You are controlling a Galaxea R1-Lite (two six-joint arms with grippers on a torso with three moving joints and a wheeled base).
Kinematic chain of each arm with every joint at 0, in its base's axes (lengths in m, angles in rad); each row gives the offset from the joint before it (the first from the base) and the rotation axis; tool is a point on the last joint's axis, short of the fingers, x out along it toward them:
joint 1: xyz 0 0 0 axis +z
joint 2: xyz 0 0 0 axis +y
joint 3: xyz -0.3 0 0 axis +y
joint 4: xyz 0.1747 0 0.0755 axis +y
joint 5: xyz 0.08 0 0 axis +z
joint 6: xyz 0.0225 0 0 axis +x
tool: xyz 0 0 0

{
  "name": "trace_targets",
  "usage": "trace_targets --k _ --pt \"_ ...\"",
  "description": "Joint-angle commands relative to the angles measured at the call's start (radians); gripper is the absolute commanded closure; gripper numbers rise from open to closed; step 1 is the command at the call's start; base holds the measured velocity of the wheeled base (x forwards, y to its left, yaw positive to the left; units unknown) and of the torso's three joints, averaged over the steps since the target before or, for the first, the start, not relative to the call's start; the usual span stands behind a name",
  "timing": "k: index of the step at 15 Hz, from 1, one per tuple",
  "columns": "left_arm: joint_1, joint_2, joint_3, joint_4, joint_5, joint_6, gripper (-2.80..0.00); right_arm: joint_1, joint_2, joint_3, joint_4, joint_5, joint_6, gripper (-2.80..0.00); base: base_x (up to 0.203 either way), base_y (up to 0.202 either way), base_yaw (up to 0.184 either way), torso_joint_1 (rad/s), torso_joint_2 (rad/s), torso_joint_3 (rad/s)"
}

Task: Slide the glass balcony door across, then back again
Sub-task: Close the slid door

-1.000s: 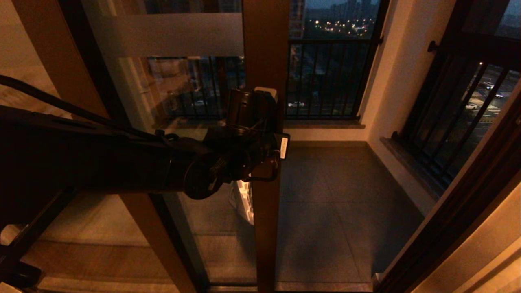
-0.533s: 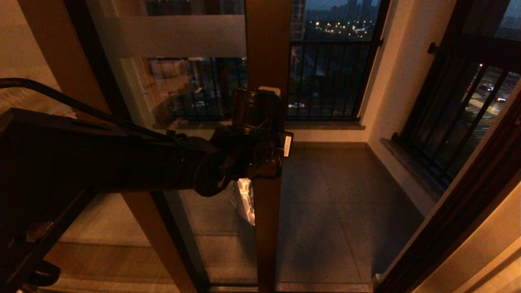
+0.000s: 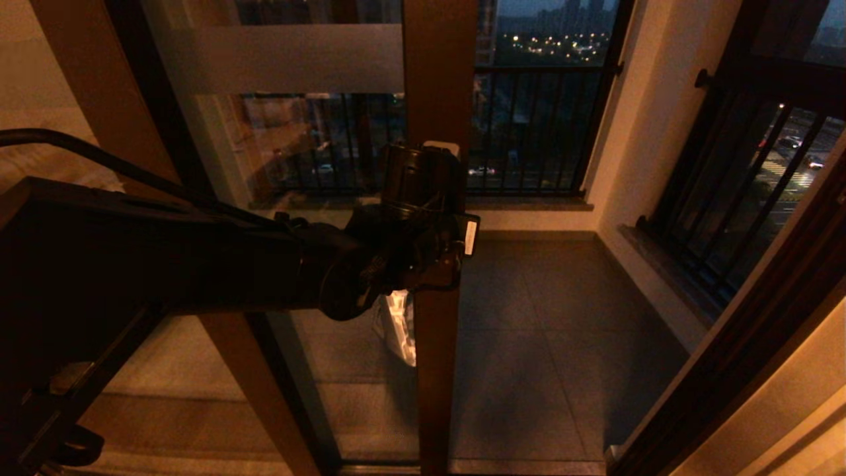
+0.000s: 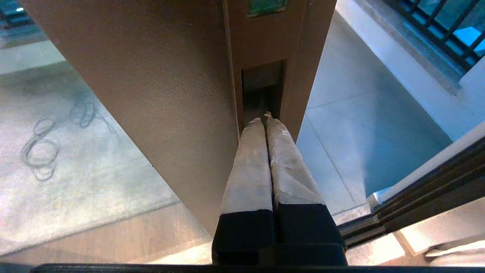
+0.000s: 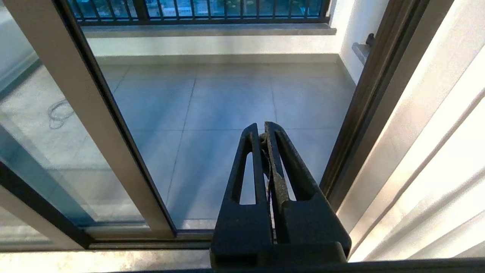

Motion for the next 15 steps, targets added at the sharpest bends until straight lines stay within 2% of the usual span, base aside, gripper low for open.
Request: trace_targets --k 1,15 --pt "-0.011 0.002 0.001 -0.002 -0.001 -0.001 0.00 0.000 0.000 0.003 0.000 0.001 0.000 0.00 0.000 0.000 0.000 0.000 0.00 0.000" --pt "-0.045 0.012 -0.003 -0.020 -0.002 -0.001 0.00 0.000 0.000 0.003 0.000 0.001 0.000 0.00 0.000 0.000 0.000 0.000 0.00 0.000"
